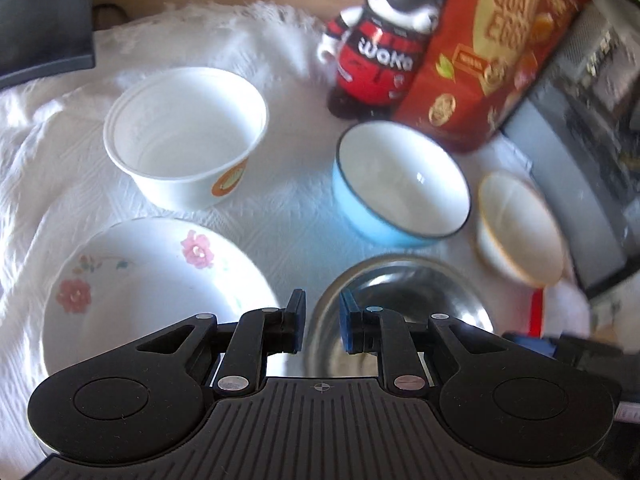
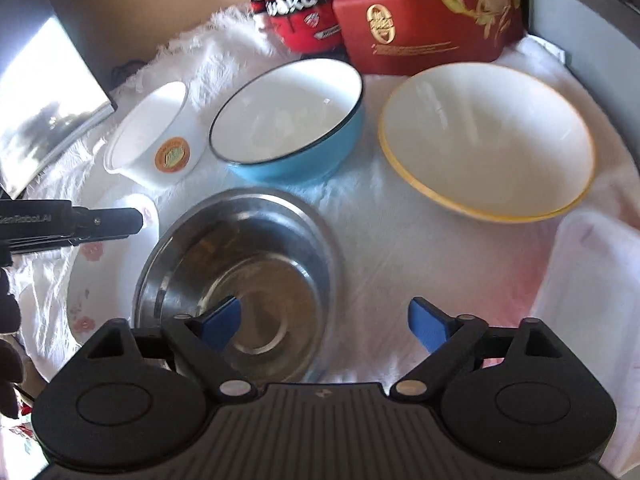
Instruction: Organize plates and bowls
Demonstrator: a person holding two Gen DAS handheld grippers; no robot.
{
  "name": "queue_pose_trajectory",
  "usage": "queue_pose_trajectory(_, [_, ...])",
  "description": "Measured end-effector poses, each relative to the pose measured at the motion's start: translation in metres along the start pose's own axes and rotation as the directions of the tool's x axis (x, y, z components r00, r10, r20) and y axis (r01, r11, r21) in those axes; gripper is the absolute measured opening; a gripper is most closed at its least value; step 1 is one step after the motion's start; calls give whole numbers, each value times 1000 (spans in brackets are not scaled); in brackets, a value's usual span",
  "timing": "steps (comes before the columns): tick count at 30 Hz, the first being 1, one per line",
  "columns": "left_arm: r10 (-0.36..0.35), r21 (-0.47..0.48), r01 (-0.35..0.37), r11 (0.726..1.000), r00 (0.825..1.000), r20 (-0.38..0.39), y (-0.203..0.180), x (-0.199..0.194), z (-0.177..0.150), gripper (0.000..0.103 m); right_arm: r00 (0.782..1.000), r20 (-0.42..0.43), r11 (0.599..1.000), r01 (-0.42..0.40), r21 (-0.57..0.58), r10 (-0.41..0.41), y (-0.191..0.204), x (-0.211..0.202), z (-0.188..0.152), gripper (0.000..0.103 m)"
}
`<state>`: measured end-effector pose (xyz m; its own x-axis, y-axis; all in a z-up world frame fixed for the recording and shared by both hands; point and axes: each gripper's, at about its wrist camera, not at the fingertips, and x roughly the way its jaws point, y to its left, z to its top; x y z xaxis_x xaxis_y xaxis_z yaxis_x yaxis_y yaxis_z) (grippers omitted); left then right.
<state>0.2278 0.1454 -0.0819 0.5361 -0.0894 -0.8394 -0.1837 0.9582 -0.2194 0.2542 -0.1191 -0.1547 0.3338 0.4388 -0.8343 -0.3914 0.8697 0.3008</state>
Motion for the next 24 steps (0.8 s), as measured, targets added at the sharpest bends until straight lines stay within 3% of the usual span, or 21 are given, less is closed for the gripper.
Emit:
queue_pose_trajectory(5, [-17, 62, 19, 998, 999, -32, 7, 12, -4, 19, 996, -45, 997, 72, -1, -72, 14, 19, -4, 94])
queue_pose_trajectory(11, [-73, 78, 77, 994, 996, -57, 12, 24, 1, 21, 994, -93, 993, 59, 101, -49, 5, 32, -12, 95])
queue_pose_trajectory(16, [-98, 101, 106, 989, 992, -76, 13, 30, 6, 21, 997, -73, 987, 40, 155, -29, -3, 27, -17, 99])
queue_pose_trajectory(19, [-121, 96, 130, 987, 988, -97, 14, 33, 7, 21, 997, -71, 986, 17, 167, -5, -6, 28, -18, 103])
queue_pose_trajectory(24, [-149, 80, 159, 984, 983, -110, 16, 36, 9, 21, 994, -99, 990, 65, 126, -52, 5, 34, -13, 103])
